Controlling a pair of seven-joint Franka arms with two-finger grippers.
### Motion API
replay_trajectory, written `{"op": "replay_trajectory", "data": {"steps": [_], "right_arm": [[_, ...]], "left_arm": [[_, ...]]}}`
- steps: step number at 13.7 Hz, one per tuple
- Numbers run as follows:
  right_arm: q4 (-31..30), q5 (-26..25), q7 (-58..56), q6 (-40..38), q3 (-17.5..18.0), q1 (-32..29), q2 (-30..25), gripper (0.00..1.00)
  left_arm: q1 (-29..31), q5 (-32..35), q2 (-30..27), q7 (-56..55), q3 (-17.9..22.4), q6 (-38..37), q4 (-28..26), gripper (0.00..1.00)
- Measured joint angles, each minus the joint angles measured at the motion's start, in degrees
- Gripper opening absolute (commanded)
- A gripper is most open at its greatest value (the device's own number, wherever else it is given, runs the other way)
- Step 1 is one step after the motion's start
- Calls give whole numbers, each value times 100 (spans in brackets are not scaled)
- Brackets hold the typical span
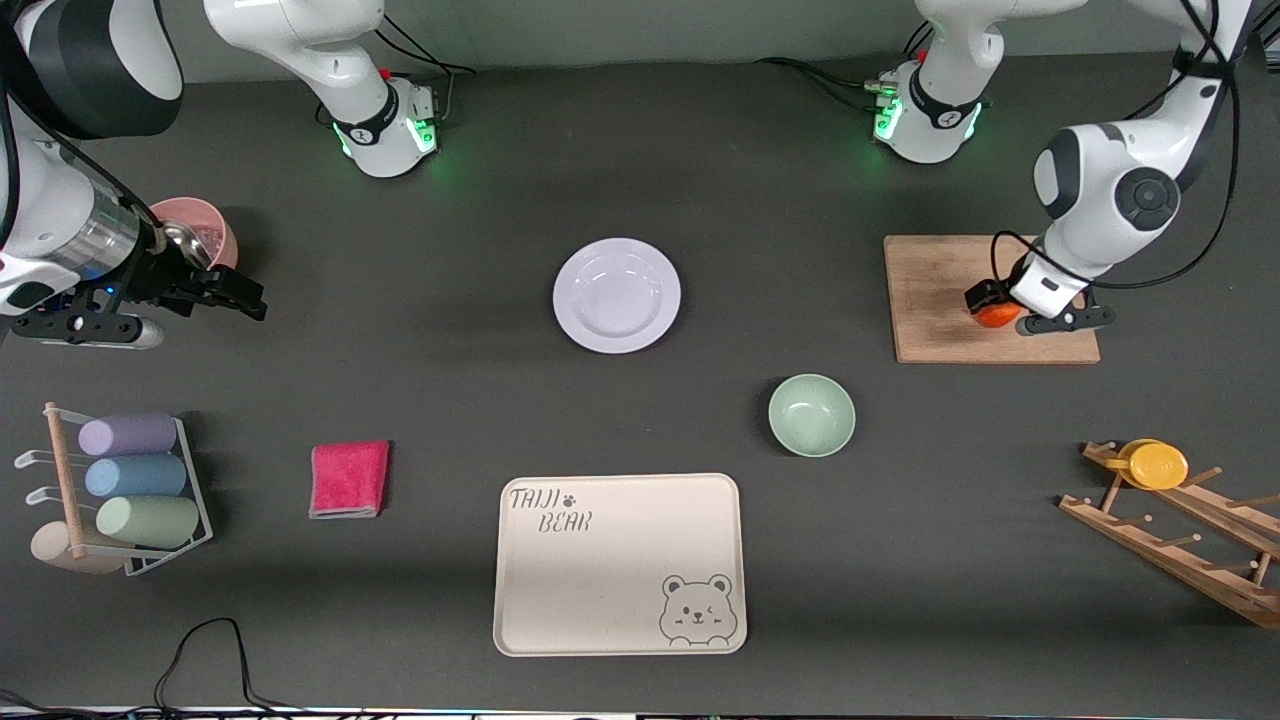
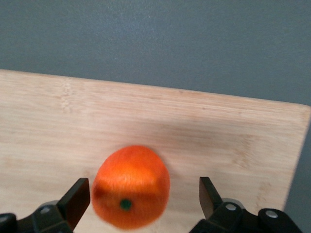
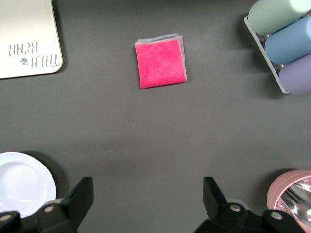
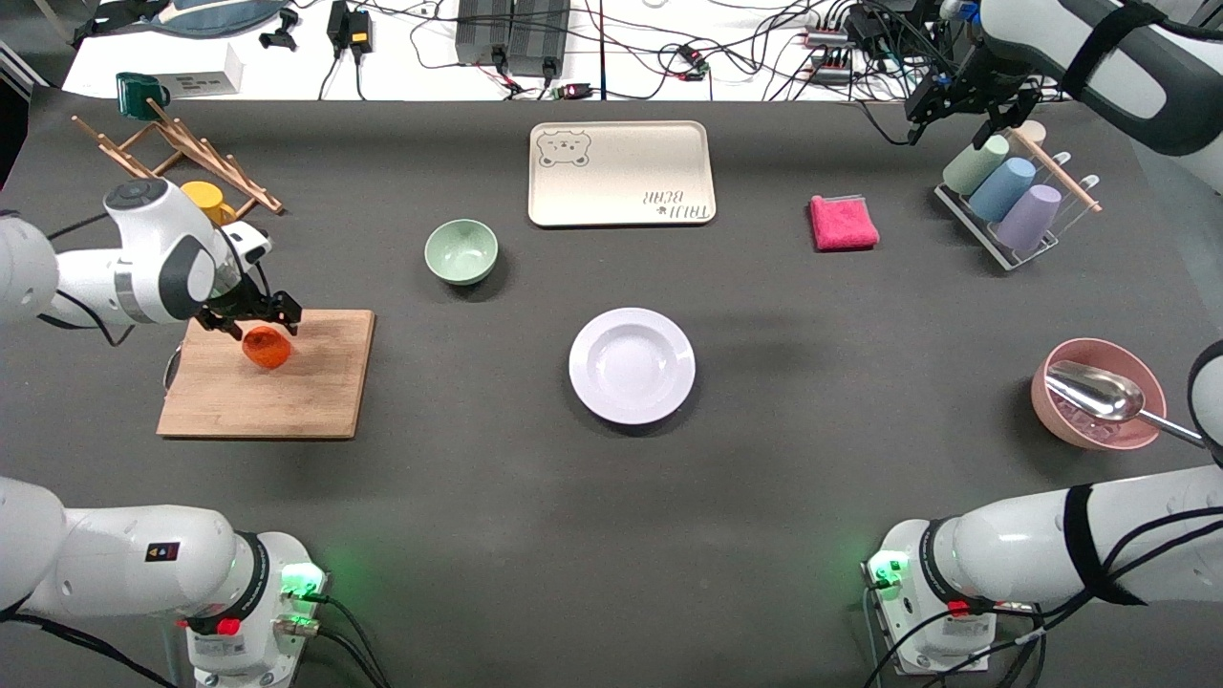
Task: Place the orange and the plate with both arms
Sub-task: 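Lower the left gripper and grasp the orange, then lift the orange with the left gripper while the right gripper moves out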
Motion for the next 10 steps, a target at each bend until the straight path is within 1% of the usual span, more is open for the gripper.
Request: {"op": "replay_trajectory", "data": {"steps": [2, 5, 6, 7, 8, 9, 10], "right_arm": [[199, 6, 0, -4, 42, 41, 209, 100], [297, 41, 11, 18, 120, 286, 597, 100], [298, 210, 22, 63, 134, 323, 735, 100], [292, 539, 41, 128, 140, 332, 893, 100], [273, 905, 78, 228, 139, 330, 1076, 100], [240, 1164, 131, 372, 140, 334, 1276, 100], [218, 1305, 150, 492, 143, 370, 1471, 100]], "left_arm": [[21, 0, 183, 26, 0, 141, -15, 100], [27, 1, 200, 31, 0, 145, -15, 100], [28, 1, 200, 31, -1, 145, -15, 82], [29, 1, 200, 33, -1, 145, -16, 35], [30, 8, 199, 67, -1, 146, -15, 0], [31, 9, 197, 138, -1, 149, -14, 0], [35, 10, 164, 181, -1, 148, -13, 0]]}}
